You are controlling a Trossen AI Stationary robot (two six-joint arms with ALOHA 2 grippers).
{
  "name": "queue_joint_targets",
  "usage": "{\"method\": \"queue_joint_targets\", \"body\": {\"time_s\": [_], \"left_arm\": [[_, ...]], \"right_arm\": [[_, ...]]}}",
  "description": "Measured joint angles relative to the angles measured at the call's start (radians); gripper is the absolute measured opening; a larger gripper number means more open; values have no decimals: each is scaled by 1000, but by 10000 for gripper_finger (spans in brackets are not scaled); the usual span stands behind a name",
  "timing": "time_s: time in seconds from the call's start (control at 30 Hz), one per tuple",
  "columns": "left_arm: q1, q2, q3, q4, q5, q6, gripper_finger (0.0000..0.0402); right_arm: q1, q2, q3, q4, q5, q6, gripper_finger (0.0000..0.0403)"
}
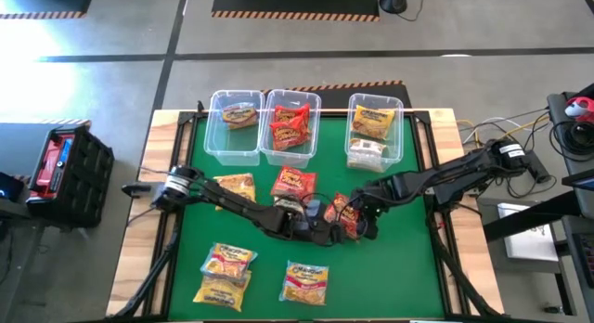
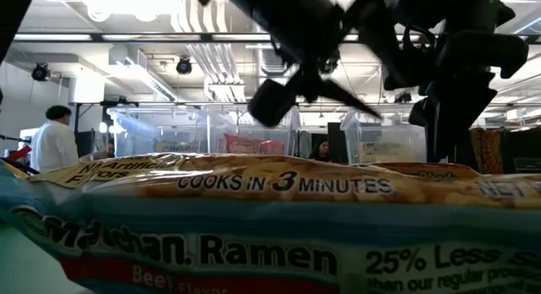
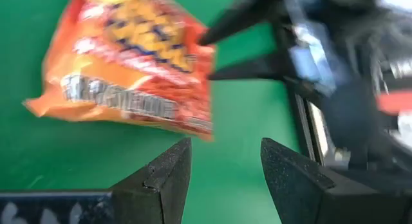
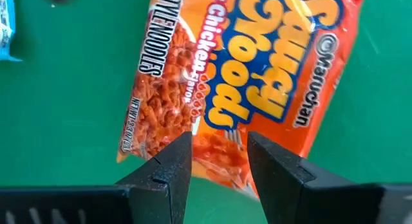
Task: Sort Maruchan noodles
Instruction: Put the bottom orange noodle pack into the top center transparent bin
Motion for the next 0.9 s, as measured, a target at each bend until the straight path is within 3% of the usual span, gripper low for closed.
{"method": "queue_joint_targets", "body": {"time_s": [0.37, 0.67, 0.9], "left_arm": [[-9, 78, 2, -18, -55, -257, 170], [2, 82, 2, -136, -76, -336, 170], [7, 89, 2, -203, -53, -377, 170]], "right_arm": [[0, 0, -119, 284, 0, -41, 122], [-9, -24, -126, 290, 0, -38, 118], [-19, -115, -126, 274, 0, -15, 118]]}}
